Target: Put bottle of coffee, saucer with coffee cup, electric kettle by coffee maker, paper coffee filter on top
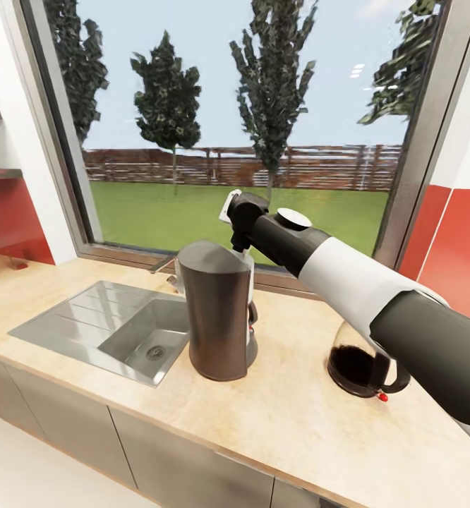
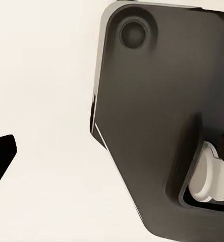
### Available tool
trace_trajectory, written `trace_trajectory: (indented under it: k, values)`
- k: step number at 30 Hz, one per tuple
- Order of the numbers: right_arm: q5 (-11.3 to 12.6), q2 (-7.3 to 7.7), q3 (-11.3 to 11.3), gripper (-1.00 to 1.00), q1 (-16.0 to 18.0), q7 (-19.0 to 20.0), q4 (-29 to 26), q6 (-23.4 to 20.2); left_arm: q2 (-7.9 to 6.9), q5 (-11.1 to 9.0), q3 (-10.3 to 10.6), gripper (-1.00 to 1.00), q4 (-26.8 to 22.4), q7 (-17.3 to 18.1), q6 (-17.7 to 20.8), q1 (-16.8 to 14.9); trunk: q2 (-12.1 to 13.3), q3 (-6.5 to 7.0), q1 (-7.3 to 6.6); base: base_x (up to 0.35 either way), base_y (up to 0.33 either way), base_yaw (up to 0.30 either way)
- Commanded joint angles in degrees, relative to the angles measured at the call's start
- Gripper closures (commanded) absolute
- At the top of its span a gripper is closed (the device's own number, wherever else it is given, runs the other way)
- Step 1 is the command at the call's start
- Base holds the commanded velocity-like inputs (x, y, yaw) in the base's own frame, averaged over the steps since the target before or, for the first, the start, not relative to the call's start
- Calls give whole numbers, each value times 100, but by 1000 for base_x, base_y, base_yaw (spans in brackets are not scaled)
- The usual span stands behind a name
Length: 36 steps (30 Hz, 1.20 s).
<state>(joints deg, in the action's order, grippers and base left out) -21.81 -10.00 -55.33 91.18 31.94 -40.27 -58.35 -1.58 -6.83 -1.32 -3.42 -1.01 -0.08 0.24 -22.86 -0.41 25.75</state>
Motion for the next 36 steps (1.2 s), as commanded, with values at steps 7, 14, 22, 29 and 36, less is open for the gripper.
trace_trajectory:
  k: [7,14,22,29,36]
  values:
    - [-60,0,-13,100,5,54,2,-9,0,-50,-8,-100,-7,-5,-1,3,-6,-4,3,49,0,0]
    - [-60,0,-13,100,5,54,2,-9,0,-48,-13,-100,-9,-5,-1,3,-6,-4,3,79,0,0]
    - [-60,0,-13,100,5,55,2,-9,0,-48,-9,-100,-9,-5,-1,3,-6,-4,3,177,0,0]
    - [-58,0,-13,100,5,54,1,-8,0,-47,-10,-100,-9,-5,-1,3,-6,-4,3,56,0,0]
    - [-54,0,-13,100,5,57,-6,-5,0,-48,-13,-100,-9,-5,-1,3,-6,-4,3,3,0,0]
